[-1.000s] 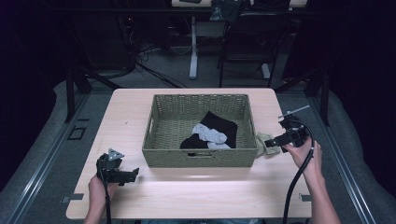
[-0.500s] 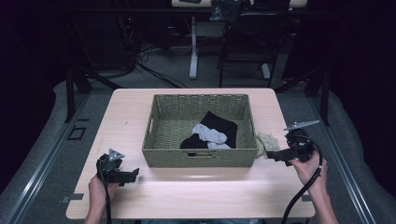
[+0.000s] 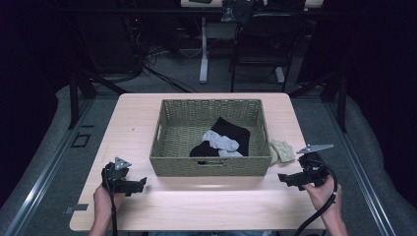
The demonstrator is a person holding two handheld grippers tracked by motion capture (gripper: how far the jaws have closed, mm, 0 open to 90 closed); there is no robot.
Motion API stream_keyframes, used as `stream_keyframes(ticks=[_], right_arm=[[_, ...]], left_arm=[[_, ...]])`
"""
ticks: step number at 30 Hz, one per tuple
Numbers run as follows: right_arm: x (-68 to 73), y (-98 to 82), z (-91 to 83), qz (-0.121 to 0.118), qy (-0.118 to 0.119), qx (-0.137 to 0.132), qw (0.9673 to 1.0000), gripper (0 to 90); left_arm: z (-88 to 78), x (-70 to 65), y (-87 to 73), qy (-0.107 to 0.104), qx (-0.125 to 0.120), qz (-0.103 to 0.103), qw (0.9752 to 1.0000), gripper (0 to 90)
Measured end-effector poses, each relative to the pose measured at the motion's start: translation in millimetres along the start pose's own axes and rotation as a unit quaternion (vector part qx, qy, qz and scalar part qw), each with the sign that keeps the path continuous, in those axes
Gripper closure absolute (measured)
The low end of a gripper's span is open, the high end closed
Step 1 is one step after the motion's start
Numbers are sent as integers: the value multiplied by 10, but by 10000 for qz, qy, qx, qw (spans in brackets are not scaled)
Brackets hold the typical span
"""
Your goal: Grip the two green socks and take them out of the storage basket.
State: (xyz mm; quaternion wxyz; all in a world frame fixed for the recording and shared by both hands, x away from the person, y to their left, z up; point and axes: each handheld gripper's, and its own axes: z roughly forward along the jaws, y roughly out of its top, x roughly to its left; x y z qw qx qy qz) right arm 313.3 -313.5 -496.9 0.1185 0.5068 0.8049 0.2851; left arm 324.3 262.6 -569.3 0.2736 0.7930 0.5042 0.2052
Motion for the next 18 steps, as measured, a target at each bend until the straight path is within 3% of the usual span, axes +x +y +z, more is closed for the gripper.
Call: stream_keyframes(ticks=[12, 18], right_arm=[[96, -304, 120, 86, 58, 139, 9998, 0], [80, -324, 168, 64, 85, 206, 9997, 0]], left_arm=[[-2, 1, 12, -21, 24, 37, 10000, 2], [8, -3, 23, -21, -11, 26, 10000, 2]])
